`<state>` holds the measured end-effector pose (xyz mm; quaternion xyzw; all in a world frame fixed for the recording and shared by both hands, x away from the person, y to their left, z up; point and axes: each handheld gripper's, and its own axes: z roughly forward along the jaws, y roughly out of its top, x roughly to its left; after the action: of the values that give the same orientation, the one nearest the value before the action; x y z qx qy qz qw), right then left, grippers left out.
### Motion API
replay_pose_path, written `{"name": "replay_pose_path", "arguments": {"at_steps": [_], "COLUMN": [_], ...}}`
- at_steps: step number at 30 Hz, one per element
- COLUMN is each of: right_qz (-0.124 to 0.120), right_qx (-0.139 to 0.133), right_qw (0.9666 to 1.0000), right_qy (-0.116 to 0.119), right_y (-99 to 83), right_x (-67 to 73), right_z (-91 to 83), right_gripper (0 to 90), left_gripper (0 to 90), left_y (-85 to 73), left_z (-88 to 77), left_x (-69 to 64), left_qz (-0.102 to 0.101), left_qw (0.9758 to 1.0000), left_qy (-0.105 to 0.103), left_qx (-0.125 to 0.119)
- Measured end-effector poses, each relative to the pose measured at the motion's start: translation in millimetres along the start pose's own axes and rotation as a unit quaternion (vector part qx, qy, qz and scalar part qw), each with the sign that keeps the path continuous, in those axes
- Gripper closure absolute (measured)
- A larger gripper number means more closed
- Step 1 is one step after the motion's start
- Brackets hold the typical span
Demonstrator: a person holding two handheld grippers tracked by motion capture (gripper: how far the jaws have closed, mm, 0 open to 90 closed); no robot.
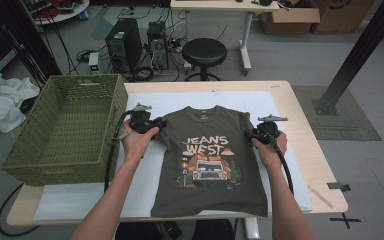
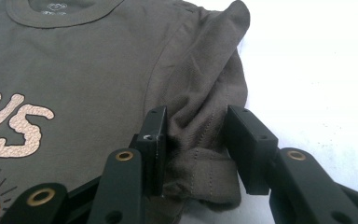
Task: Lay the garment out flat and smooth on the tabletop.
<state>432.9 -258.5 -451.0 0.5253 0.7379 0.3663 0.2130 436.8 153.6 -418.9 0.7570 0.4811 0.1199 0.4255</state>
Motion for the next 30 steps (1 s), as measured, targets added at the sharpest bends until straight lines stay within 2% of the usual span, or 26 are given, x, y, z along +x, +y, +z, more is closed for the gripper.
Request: {"name": "replay_pose_path", "arguments": {"at_steps": [1, 2, 3, 5, 6, 7, 8, 9, 10, 12, 14, 17, 19, 20, 21, 22, 23, 24, 25, 26, 27, 28, 29, 30], "right_qz": [-0.001, -0.003, -0.003, -0.001, 0.001, 0.002, 0.003, 0.004, 0.006, 0.029, 0.044, 0.062, 0.045, 0.032, 0.021, 0.016, 0.013, 0.001, -0.031, -0.051, -0.085, -0.126, -0.166, -0.193], "right_qx": [0.000, 0.000, 0.000, 0.000, 0.000, -0.001, -0.001, -0.002, -0.003, -0.011, -0.023, -0.037, -0.010, -0.006, -0.005, -0.006, -0.007, -0.008, -0.014, -0.027, -0.039, -0.041, -0.036, -0.028], "right_qw": [1.0000, 1.0000, 1.0000, 1.0000, 1.0000, 1.0000, 1.0000, 1.0000, 0.9999, 0.9994, 0.9987, 0.9973, 0.9989, 0.9993, 0.9994, 0.9996, 0.9999, 0.9999, 0.9989, 0.9978, 0.9953, 0.9911, 0.9852, 0.9802], "right_qy": [0.000, 0.000, 0.000, 0.002, 0.003, 0.004, 0.005, 0.009, 0.013, 0.016, 0.009, -0.009, -0.009, -0.019, -0.026, -0.022, -0.005, -0.013, -0.031, -0.034, -0.026, -0.003, 0.019, 0.037], "right_y": [0.0, 0.0, 0.0, 0.0, 0.0, 0.1, 0.0, 0.0, 0.0, -0.3, 0.8, 1.3, 0.2, 1.0, 1.4, 1.6, 2.3, 3.6, 6.7, 8.5, 10.7, 12.3, 12.9, 12.7], "right_x": [0.5, 0.8, 0.8, 0.1, -0.1, -0.6, -0.9, -1.4, -2.0, -4.9, -8.1, -12.5, -9.6, -6.6, -4.2, -3.2, -2.0, 1.1, 6.7, 11.3, 18.2, 25.7, 32.3, 37.6], "right_z": [0.0, 0.2, 0.1, 0.1, 0.1, 0.0, 0.0, -0.3, -0.8, -2.3, -4.2, -5.4, -1.0, -0.1, 0.4, 0.2, 0.8, 0.3, -1.9, -3.2, -3.9, -3.5, -2.6, -2.3], "right_gripper": [59.0, 58.7, 58.7, 58.8, 58.8, 58.7, 58.3, 57.2, 56.2, 54.5, 52.3, 51.3, 50.3, 52.0, 60.4, 73.9, 82.5, 86.8, 87.5, 87.5, 87.4, 86.8, 84.6, 80.5], "left_gripper": [74.6, 74.9, 75.1, 75.7, 78.0, 77.6, 77.2, 73.8, 71.1, 67.0, 66.2, 65.8, 66.0, 66.0, 66.0, 66.0, 66.0, 66.3, 66.5, 66.6, 66.7, 66.8, 66.8, 66.8], "left_y": [-3.3, -6.7, -9.0, -16.8, -21.2, -22.7, -22.7, -21.6, -20.9, -18.7, -16.5, -14.9, -15.6, -16.4, -17.1, -17.9, -18.9, -19.6, -19.9, -20.1, -19.9, -19.6, -19.4, -19.2], "left_z": [3.6, 6.1, 6.4, 2.9, -1.0, -3.5, -7.0, -9.5, -11.5, -16.3, -19.5, -20.9, -20.2, -19.6, -19.0, -18.4, -17.9, -17.9, -18.1, -18.4, -18.7, -19.0, -19.1, -19.3], "left_x": [-3.0, -5.3, -6.3, -5.1, -1.4, 1.0, 3.2, 4.0, 4.7, 5.3, 5.4, 4.4, 2.7, 1.7, 0.7, -0.7, -1.8, -3.1, -3.5, -3.9, -3.9, -3.7, -3.4, -3.2], "left_qz": [0.009, 0.018, 0.026, 0.041, 0.031, 0.028, 0.035, 0.048, 0.052, 0.048, 0.036, 0.031, 0.033, 0.036, 0.037, 0.038, 0.040, 0.040, 0.040, 0.041, 0.042, 0.041, 0.040, 0.039], "left_qw": [0.9996, 0.9979, 0.9961, 0.9926, 0.9938, 0.9937, 0.9919, 0.9900, 0.9915, 0.9946, 0.9969, 0.9975, 0.9978, 0.9978, 0.9977, 0.9977, 0.9978, 0.9980, 0.9980, 0.9980, 0.9981, 0.9982, 0.9983, 0.9983], "left_qy": [-0.012, -0.011, -0.003, 0.041, 0.055, 0.064, 0.086, 0.100, 0.095, 0.081, 0.067, 0.063, 0.056, 0.055, 0.054, 0.051, 0.049, 0.045, 0.044, 0.043, 0.042, 0.041, 0.040, 0.039], "left_qx": [0.025, 0.061, 0.084, 0.107, 0.092, 0.087, 0.087, 0.088, 0.072, 0.044, 0.018, 0.005, 0.009, 0.014, 0.016, 0.021, 0.022, 0.020, 0.019, 0.018, 0.018, 0.017, 0.016, 0.016]}}
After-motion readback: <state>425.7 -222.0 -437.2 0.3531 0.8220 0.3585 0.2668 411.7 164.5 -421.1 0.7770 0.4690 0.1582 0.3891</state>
